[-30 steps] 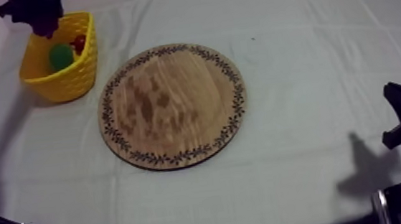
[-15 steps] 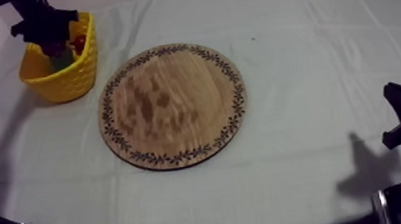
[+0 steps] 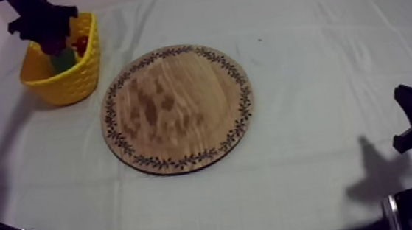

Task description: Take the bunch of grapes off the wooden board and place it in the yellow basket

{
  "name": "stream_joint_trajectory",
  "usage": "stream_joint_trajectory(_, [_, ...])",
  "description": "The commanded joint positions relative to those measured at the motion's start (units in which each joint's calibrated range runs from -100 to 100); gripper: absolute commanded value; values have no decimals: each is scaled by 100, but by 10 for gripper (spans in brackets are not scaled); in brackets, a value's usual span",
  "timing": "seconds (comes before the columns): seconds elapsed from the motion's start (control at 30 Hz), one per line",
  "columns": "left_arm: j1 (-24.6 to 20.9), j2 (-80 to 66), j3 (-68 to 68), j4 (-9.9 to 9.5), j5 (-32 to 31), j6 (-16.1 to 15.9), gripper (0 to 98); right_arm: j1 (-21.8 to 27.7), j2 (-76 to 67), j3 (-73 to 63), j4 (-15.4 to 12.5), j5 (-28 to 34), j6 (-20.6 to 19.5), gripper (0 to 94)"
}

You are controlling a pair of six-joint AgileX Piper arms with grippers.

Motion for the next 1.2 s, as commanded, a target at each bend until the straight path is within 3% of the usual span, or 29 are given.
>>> stream_joint_trajectory(0.0, [-10, -69, 25, -1, -39, 69, 891, -2, -1, -3, 1, -3, -1, 4])
stream_joint_trajectory(0.17, [-62, -388, 183, -25, -270, 124, 946, -2, -1, -3, 1, -3, 1, 4])
stream_joint_trajectory(0.4, [-260, -1199, 425, 171, -693, -74, 836, -2, -1, -3, 1, -3, 0, 4])
stream_joint_trajectory(0.67, [-503, -2562, 1114, 410, -1243, -466, 515, -2, -1, -3, 1, -3, 3, 4])
stream_joint_trajectory(0.9, [-891, -3917, 1769, 1161, -1718, -1191, 182, -2, -1, -3, 1, -3, 1, 4])
stream_joint_trajectory(0.97, [-953, -4309, 1975, 1291, -1761, -1351, 96, -2, -1, -3, 1, -3, 0, 4])
stream_joint_trajectory(1.07, [-965, -4943, 2500, 1354, -1919, -1542, 33, -2, -1, -3, 1, -3, 0, 4])
stream_joint_trajectory(1.17, [-947, -5627, 3205, 1341, -2188, -1533, 11, -2, -1, -3, 1, -3, -1, 4])
